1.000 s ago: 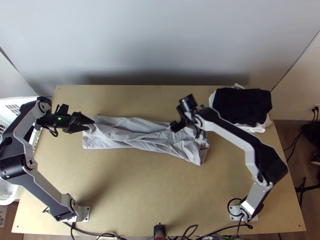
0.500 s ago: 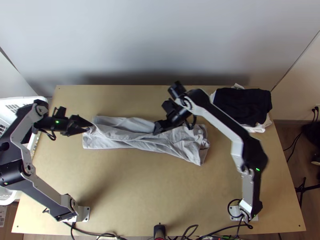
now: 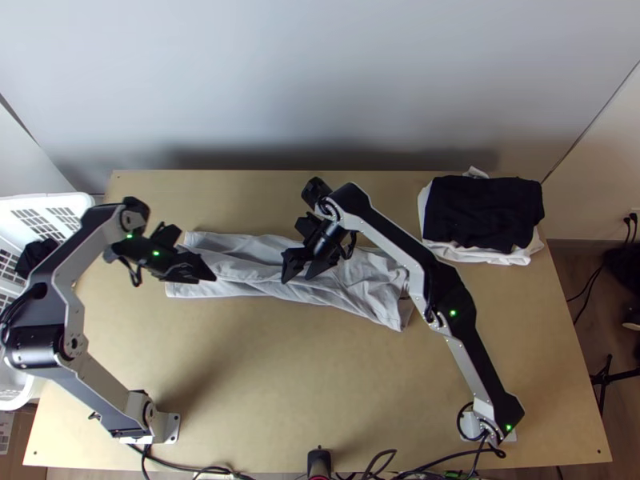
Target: Fold the t-shirt
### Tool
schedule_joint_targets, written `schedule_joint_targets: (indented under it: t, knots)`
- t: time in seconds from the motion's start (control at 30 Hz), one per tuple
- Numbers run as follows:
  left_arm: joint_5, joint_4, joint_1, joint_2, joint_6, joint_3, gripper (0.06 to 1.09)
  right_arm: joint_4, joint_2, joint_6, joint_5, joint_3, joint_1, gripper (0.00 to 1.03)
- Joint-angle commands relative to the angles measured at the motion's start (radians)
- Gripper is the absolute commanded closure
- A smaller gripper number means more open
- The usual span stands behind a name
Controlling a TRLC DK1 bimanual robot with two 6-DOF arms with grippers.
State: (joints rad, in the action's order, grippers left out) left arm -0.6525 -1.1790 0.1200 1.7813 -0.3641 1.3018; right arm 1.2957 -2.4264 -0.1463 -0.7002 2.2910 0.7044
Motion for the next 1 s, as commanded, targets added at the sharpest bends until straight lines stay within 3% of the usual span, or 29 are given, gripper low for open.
schedule_joint_targets:
  t: [0.0,0.2,0.47,0.6,0.7,0.97]
  knots:
    - [0.013,0.085,-0.066,0.050,0.042,0.013,0.12,-0.041,-0.074,-0.001,0.018,0.033,-0.023,0.06]
    - [-0.009,0.303,-0.057,0.067,0.179,0.011,0.12,-0.102,-0.053,-0.013,0.082,0.033,-0.036,0.06]
    - [-0.130,0.639,-0.025,0.052,0.513,0.014,0.12,-0.138,-0.031,-0.004,0.153,0.013,-0.022,0.06]
    - [-0.134,0.765,-0.020,0.049,0.663,0.014,0.12,-0.211,0.009,-0.003,0.225,-0.041,-0.011,0.06]
    - [-0.134,0.811,-0.010,0.046,0.711,0.013,0.12,-0.254,0.050,-0.007,0.281,-0.057,-0.003,0.06]
    - [-0.170,0.818,0.060,-0.086,0.760,0.002,0.12,-0.346,0.227,-0.013,0.291,-0.031,0.018,0.06]
